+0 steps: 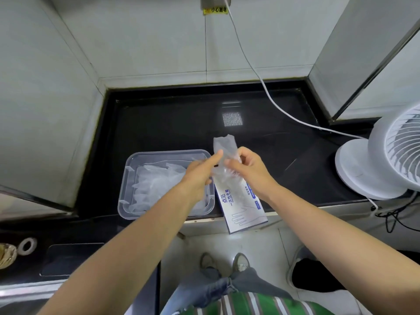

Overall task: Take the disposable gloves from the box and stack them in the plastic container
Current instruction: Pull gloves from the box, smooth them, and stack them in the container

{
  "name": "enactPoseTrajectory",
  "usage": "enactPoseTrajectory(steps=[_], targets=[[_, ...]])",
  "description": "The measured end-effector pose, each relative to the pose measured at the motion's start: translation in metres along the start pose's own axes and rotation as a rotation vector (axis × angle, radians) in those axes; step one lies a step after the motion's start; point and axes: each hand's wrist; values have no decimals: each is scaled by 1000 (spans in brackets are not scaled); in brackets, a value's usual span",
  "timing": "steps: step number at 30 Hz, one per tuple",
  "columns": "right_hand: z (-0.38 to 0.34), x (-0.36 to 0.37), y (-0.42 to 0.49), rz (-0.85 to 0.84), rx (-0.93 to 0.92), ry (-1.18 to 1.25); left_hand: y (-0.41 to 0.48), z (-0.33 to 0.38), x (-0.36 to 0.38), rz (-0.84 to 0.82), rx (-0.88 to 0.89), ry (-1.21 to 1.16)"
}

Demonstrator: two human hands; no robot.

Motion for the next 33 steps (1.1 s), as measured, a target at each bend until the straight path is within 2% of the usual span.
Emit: enactPoseTrajectory(steps=[3,7,10,13,19,21,24,27,30,33], targets=[[-4,9,1,-69,-17,-24,4,4,-10,120,111,-11],[-8,18,3,-120,-30,-85,7,2,-29,173,240,-137],[-9,27,4,-163,-59,-114,7,0,-41,93,203,-289],[-10,37,7,-188,-80,-125,9,-8,-50,-30,137,-172],[-3,47,9,-260,-8,-195,7,-9,-70,258,509,94],[-7,48,6,-302,70,-137,5,-7,-76,185,564,96],[-13,54,9,-260,229,46,1,-8,-82,-85,474,61],[-16,62,14,-264,330,195,-2,-9,-89,-257,398,41],[-14,68,16,-363,408,288,1,-11,-101,-265,348,12],[-18,70,17,-293,402,311,6,-14,-118,-195,304,82]])
Point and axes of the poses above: each hand's wrist, its own y-axis towards the middle knuckle, its own x-axis out of the palm, z = x × y, and after that the axes turned 3 degrees about -x, right-handed
